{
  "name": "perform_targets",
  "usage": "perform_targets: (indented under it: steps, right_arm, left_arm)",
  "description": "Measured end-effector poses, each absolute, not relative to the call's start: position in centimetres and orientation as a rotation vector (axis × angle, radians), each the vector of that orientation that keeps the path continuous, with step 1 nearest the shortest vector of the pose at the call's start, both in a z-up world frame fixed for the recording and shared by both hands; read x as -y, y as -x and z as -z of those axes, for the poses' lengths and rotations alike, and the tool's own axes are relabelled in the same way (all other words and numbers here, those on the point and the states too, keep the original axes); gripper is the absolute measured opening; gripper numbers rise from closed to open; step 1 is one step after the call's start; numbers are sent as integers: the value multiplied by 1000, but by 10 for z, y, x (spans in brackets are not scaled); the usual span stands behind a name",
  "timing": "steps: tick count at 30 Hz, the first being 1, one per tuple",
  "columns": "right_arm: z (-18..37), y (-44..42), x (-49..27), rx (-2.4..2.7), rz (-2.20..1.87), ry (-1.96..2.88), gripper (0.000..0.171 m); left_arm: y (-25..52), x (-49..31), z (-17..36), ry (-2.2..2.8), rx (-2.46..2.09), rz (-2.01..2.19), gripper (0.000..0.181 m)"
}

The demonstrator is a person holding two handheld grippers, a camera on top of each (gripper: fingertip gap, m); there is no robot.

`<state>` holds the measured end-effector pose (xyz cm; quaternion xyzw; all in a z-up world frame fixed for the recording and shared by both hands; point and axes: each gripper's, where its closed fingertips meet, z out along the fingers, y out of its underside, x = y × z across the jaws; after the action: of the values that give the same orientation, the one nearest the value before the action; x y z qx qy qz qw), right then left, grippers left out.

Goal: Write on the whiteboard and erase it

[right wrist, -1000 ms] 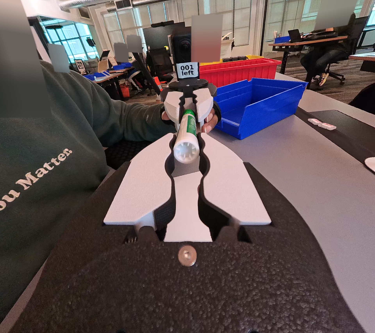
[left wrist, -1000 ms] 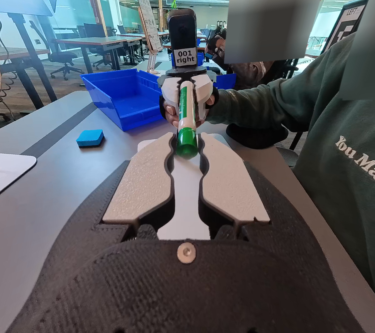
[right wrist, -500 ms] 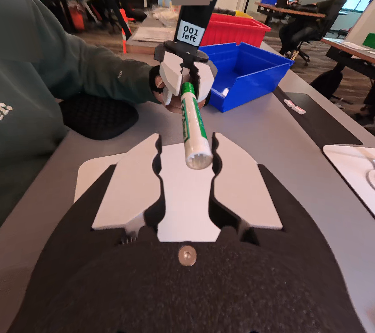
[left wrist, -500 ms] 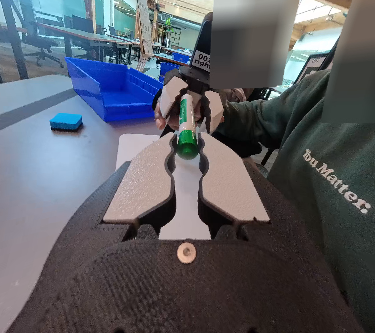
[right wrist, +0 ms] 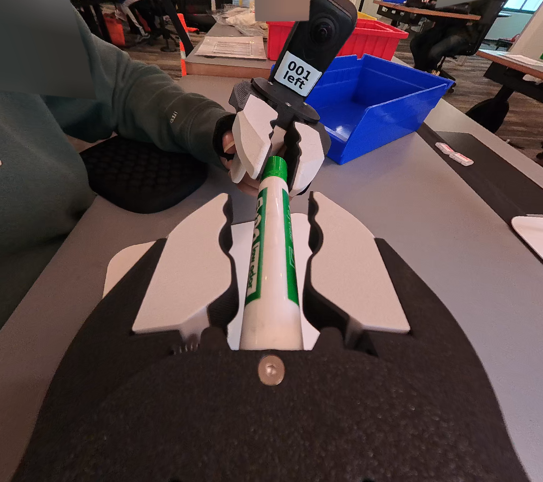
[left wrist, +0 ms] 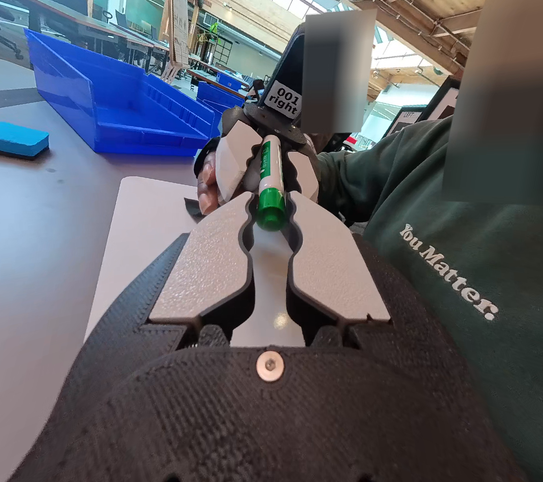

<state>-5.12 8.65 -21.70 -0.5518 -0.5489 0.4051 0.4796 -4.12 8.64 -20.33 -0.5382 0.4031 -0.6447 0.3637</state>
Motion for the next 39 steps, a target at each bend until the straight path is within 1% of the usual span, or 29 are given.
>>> perform_targets:
  steps: [10, 31, 33, 35, 36, 38, 39]
  right_arm:
    - [213, 50, -88, 1282, -999, 1329, 36]
    - [217, 50, -88, 1221, -1077, 1364, 33]
    - [215, 51, -87, 1218, -1093, 1361, 33]
    - [215, 51, -87, 1213, -1107, 1366, 33]
    - [216, 50, -88, 1213, -1111, 1370, 33]
    - [216, 51, -87, 1208, -1128, 1370, 33]
    - [216, 51, -86, 1212, -1129, 1369, 33]
  left_arm:
    - [38, -84, 213, 1434, -1032, 1699, 19]
    - [39, -85, 214, 1447, -1015, 1752, 20]
    - [41, -82, 211, 1417, -1022, 1793, 22]
    - [41, -80, 211, 1415, -1026, 1800, 29]
    - [40, -81, 212, 1422, -1029, 1790, 28]
    - [39, -82, 213, 1425, -1027, 1773, 20]
    - [39, -82, 213, 1427, -1028, 1774, 20]
